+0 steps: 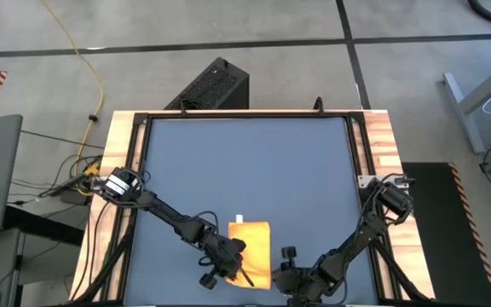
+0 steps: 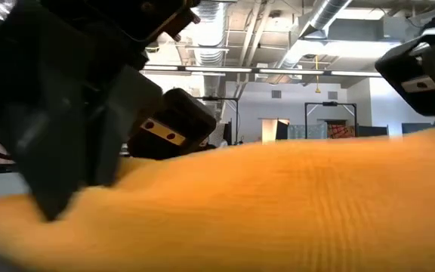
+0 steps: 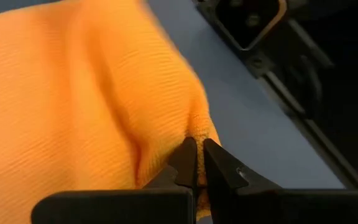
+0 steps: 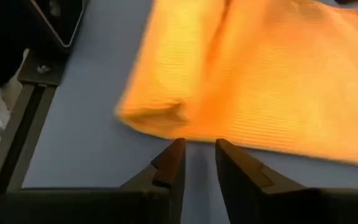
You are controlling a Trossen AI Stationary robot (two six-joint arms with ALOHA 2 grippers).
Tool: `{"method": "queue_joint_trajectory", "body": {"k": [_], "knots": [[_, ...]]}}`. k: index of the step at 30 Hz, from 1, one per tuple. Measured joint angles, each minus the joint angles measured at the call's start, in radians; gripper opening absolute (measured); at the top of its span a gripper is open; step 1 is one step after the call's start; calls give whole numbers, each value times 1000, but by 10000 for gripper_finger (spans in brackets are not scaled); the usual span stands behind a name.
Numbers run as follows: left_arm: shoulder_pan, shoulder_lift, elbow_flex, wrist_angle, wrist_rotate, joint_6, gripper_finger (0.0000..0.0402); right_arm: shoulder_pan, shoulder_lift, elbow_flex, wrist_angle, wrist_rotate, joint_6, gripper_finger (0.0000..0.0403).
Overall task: Roll towel into tight, uniform cylinder
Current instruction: Roll the orange towel
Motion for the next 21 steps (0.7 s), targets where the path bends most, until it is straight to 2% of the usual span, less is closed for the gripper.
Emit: {"method": "queue_joint_trajectory", "body": {"k": [4,8,11,15,21], "knots": [[-1,0,-1,16,21,-3,0,-6,0,0,5,0,66,91],[0,0,-1,18,17,-3,0,-7,0,0,-1,0,65,67],[1,0,-1,19,13,-5,0,2,-3,3,-39,-6,74,64],[13,0,-1,22,13,-13,0,10,-32,62,-213,-18,130,66],[32,0,0,23,9,-17,0,-20,-62,99,-268,66,99,65]]}}
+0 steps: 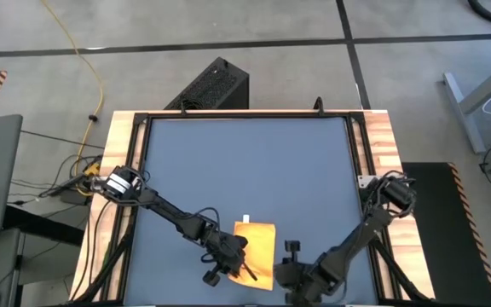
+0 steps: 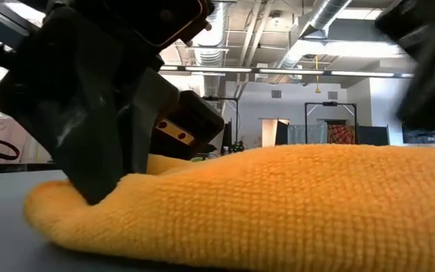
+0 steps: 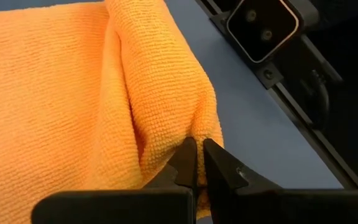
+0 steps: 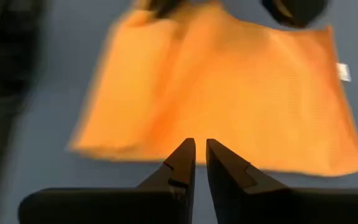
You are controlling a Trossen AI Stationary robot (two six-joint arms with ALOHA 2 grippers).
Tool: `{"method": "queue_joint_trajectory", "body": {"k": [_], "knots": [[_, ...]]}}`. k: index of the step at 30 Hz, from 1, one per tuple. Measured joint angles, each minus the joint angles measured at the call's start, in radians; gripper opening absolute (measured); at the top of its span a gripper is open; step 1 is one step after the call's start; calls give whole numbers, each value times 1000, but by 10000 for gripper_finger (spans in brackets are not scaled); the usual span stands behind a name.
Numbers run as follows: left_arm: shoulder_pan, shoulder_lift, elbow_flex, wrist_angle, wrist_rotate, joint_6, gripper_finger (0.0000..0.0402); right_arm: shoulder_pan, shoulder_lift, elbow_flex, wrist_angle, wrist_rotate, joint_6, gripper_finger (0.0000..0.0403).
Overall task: Roll towel into tight, uniform cylinder
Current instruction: Roll the orange towel
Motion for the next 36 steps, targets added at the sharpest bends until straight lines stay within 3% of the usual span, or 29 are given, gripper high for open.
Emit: {"method": "queue_joint_trajectory", "body": {"k": [6,12,17,23,32,36], "knots": [[3,0,0,-2,-39,-26,0,-131,1,-90,71,-47,-77,61],[18,0,2,-8,-49,-35,0,-217,0,-182,184,-130,-161,30],[41,0,2,9,-114,-52,0,-228,-13,-247,211,-132,-154,11],[62,0,2,9,-112,-70,0,-234,-53,-306,163,-64,-114,35],[41,0,2,12,-113,-88,0,-261,-147,-383,81,-70,-2,16],[42,0,2,14,-113,-88,0,-263,-167,-383,71,-78,0,34]]}}
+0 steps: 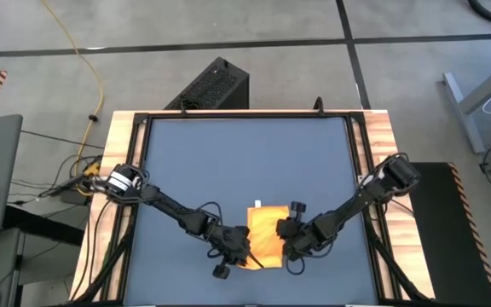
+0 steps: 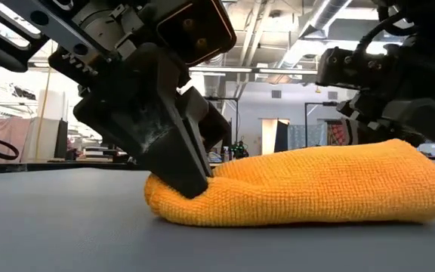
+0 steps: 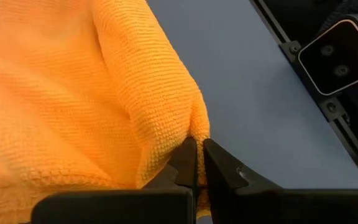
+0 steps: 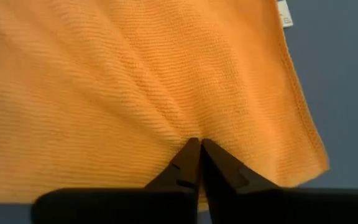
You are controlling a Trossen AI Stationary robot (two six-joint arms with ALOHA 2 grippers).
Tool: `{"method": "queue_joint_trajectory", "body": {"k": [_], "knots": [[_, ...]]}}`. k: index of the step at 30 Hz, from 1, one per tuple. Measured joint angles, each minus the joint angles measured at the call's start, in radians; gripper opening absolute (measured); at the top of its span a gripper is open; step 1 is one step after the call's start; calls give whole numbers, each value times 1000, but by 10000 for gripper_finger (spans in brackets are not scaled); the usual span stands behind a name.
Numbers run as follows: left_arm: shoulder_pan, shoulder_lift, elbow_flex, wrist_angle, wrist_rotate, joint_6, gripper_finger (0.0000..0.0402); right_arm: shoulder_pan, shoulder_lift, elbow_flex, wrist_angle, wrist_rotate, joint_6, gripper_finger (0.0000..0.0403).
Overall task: Roll towel into tight, uniform cylinder
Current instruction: Roll the orange towel
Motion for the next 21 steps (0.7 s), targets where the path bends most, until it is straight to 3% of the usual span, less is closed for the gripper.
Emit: {"method": "queue_joint_trajectory", "body": {"k": [13,21], "knots": [[5,0,0,2,3,8,0,42,-184,77,-140,5,19,114],[5,0,0,2,5,12,0,154,-257,80,-27,13,41,148]]}}
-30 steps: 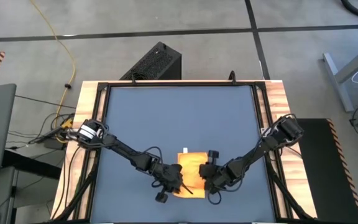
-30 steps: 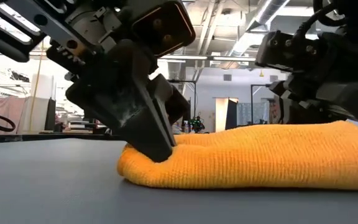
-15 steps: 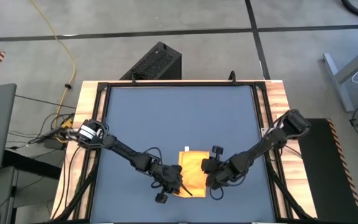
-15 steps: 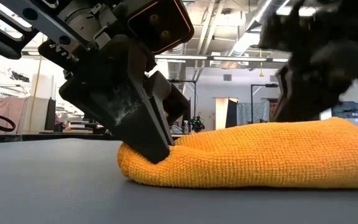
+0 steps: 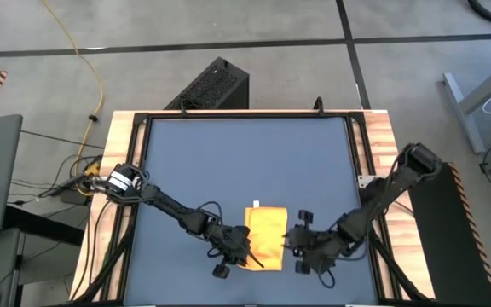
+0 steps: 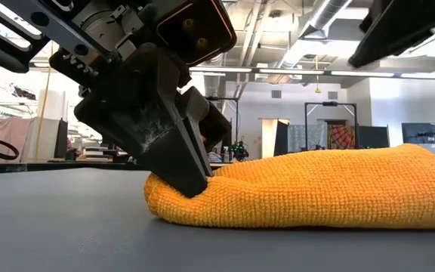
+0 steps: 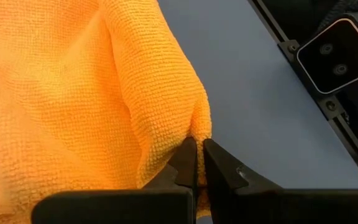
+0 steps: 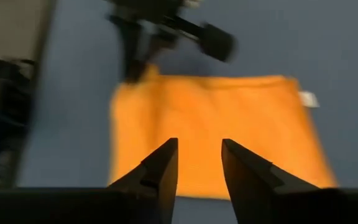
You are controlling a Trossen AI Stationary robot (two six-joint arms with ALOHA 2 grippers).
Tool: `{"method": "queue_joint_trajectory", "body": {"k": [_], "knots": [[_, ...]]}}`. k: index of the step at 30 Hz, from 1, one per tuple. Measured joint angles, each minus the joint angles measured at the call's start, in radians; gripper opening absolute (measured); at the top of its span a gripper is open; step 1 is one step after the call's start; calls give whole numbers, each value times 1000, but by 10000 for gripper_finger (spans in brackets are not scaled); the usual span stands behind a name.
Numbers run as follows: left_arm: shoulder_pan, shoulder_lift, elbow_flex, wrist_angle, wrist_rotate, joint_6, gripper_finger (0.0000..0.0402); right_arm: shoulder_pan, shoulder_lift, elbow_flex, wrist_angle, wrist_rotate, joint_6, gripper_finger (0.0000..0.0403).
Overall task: Roll towel into tight, uniform cylinder
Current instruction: Roll the orange towel
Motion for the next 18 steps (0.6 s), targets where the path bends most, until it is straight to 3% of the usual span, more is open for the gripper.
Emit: {"method": "queue_joint_trajectory", "body": {"k": [7,18], "knots": [[0,0,0,0,5,0,0,86,65,0,190,-1,-49,155],[0,0,0,-1,16,0,0,152,158,0,315,-5,-52,150]]}}
